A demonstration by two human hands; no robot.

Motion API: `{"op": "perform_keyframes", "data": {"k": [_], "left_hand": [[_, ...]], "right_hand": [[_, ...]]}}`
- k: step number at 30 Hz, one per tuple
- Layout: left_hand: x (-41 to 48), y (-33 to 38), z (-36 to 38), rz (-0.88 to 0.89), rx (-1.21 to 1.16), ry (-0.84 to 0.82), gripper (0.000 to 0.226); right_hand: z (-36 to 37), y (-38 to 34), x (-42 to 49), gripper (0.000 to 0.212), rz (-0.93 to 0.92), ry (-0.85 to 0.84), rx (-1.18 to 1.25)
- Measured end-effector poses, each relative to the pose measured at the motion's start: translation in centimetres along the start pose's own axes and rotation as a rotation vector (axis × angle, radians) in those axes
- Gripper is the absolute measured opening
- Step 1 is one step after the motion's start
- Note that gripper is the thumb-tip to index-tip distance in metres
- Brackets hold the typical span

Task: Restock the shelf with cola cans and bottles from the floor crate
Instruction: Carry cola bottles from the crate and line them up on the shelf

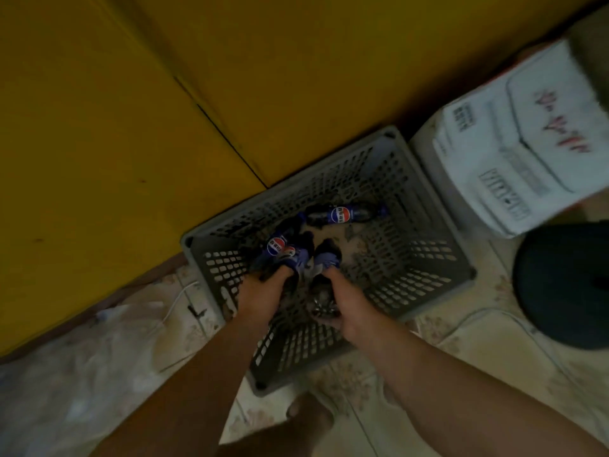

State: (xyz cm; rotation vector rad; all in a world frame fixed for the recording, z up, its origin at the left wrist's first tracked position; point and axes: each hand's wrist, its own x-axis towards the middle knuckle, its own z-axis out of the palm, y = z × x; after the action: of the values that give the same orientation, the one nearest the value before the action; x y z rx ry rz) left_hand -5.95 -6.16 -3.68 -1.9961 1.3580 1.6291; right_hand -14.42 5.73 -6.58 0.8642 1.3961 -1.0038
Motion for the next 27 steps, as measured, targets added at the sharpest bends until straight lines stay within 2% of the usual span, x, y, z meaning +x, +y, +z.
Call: {"op": "perform_keyframes", "data": {"k": [1, 4, 6, 9, 13, 16, 18, 20, 23, 27], "left_hand": [[-2.3, 0.1, -0.8, -0.047, -0.089, -0.04, 0.071], [-10.6, 1.1, -3.8, -0.186, -0.316, -0.235, 0.029], [-17.0, 2.0, -6.6, -0.258, -0.418, -0.364, 0.023], [-25.9, 2.2, -11.3, -0.289, -0.465, -0.463, 0.039], [-36.8, 2.0, -17.1, -0.245, -0.489, -0.558, 0.043], [-42.1, 1.4, -21.0, -0.109, -0.489, -0.659, 0.079], [-45.1, 1.4, -22.9, -0.007, -0.504, -0.715, 0.082], [-47.6, 1.6, -24.2, 0.113, -0.497, -0.639, 0.081], [-51.0, 2.1, -25.0, 0.28, -0.488, -0.357, 0.086], [-55.4, 2.8, -24.8, 0.458, -0.637, -0.04, 0.056]], "right_hand": [[-0.5, 0.2, -2.4, 0.05, -0.011, 0.015, 0.001], [-2.2, 0.8, -11.1, 0.046, -0.062, 0.001, -0.054], [-3.2, 1.0, -18.0, 0.037, -0.107, -0.051, -0.073], [-4.9, 1.6, -28.4, 0.027, -0.146, -0.129, -0.087], [-6.7, 2.9, -40.9, 0.048, -0.239, -0.192, -0.173], [-6.7, 3.7, -48.3, 0.053, -0.335, -0.236, -0.345], [-6.0, 3.7, -52.0, 0.056, -0.399, -0.269, -0.411], [-4.7, 3.1, -54.9, 0.064, -0.458, -0.316, -0.449], [-3.2, 2.1, -58.2, 0.07, -0.565, -0.458, -0.585], [-2.0, 0.7, -61.2, 0.06, -0.797, -0.573, -0.798]]}}
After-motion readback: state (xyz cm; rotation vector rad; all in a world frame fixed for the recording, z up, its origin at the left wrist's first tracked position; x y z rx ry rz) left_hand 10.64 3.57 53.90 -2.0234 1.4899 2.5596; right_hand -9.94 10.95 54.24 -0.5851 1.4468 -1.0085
